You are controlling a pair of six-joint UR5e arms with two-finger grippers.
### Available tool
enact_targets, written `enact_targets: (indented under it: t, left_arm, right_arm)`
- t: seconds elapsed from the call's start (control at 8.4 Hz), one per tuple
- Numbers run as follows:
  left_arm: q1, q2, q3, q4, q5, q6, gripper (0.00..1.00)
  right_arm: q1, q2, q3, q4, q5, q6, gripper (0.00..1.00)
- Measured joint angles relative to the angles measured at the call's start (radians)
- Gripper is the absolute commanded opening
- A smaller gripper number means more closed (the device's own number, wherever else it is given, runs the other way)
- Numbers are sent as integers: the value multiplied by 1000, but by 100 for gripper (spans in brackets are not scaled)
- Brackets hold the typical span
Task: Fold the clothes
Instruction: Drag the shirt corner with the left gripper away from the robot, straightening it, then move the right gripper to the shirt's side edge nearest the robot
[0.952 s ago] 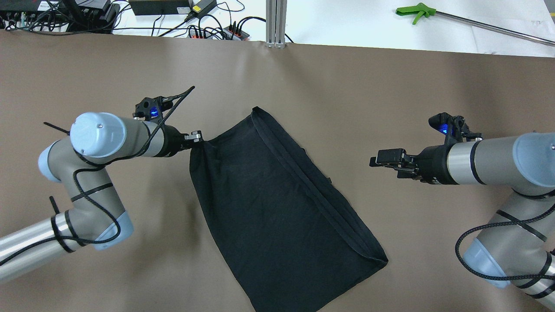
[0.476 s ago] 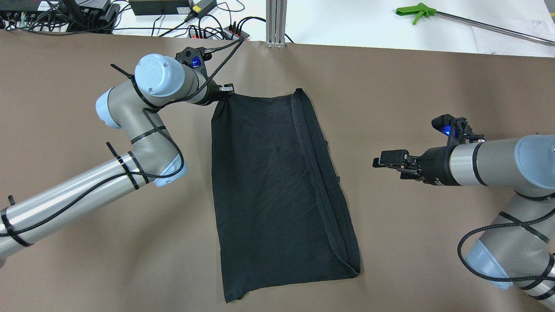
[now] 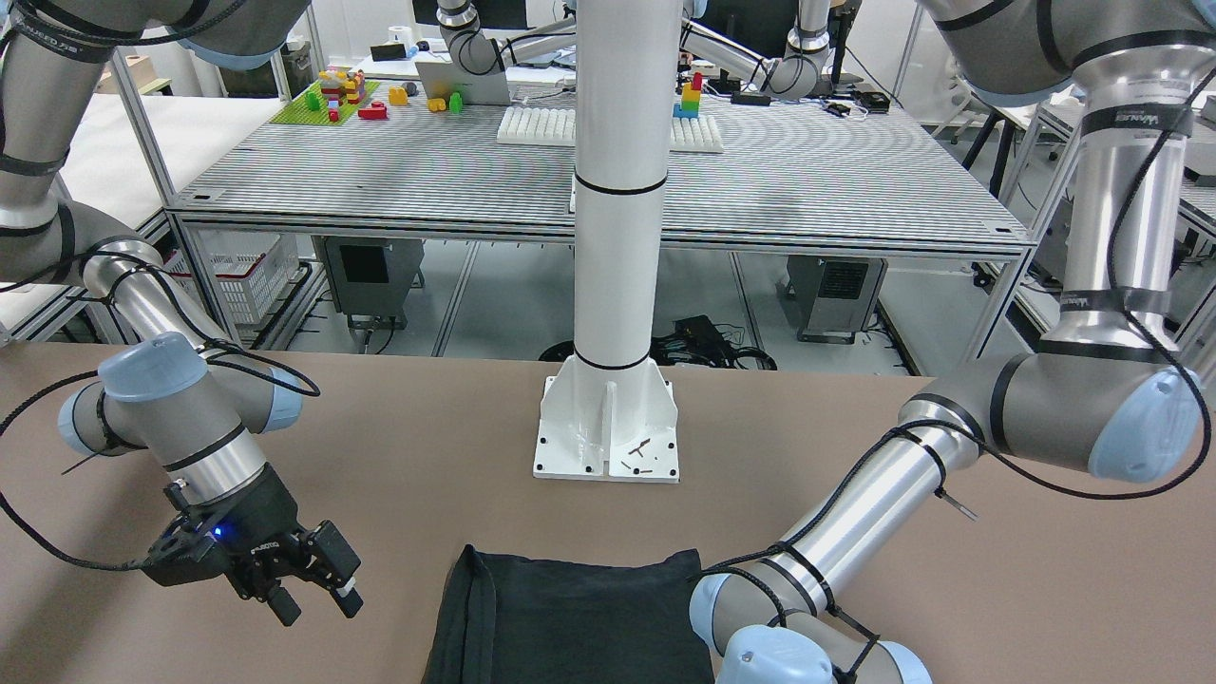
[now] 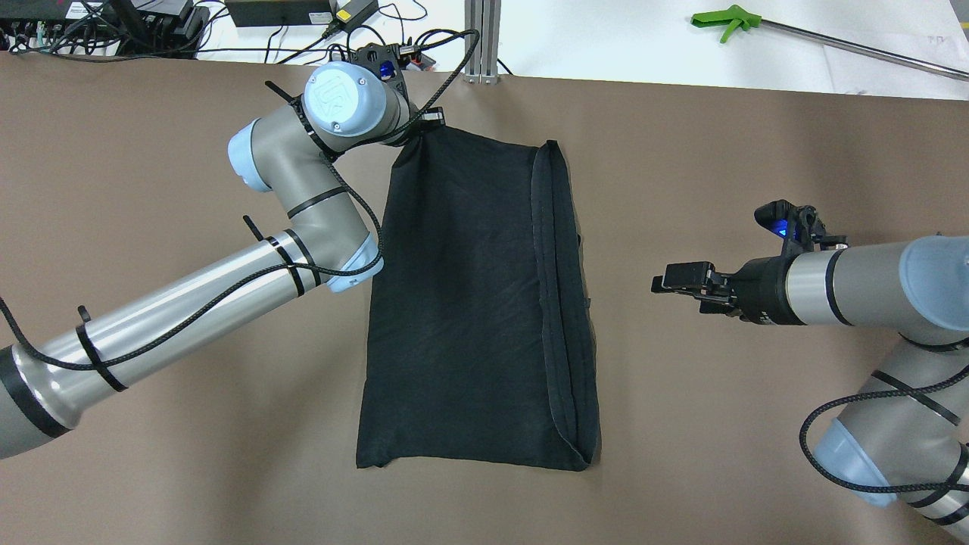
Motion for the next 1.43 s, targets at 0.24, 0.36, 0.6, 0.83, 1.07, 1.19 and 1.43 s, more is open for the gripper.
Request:
enact_targets:
  t: [0.24, 0.36, 0.6, 0.83, 1.07, 1.19, 1.43]
  left_arm:
    - [5, -14, 51, -13, 78, 4, 95]
    - [4, -14, 66, -29, 101, 11, 95]
    - [-17, -18, 69, -44, 92, 66, 95]
    - [-60, -1, 25, -46, 21, 131, 95]
    - [-73, 36, -39, -44, -2, 152, 95]
    - [-75, 45, -54, -43, -6, 155, 95]
    - [-76, 51, -63, -45, -7, 156, 95]
  right_arm:
    - [0, 1, 1, 0, 1, 0, 95]
    - [-1, 2, 2, 0, 1, -1, 95]
    - [-4, 8, 3, -1, 2, -2, 94]
    - [-23, 31, 5, -12, 5, -25, 94]
    - [-90, 73, 14, -91, -32, -144, 94]
    - [-130, 88, 23, -162, -67, -230, 94]
    - [-185, 127, 30, -308, -124, -360, 94]
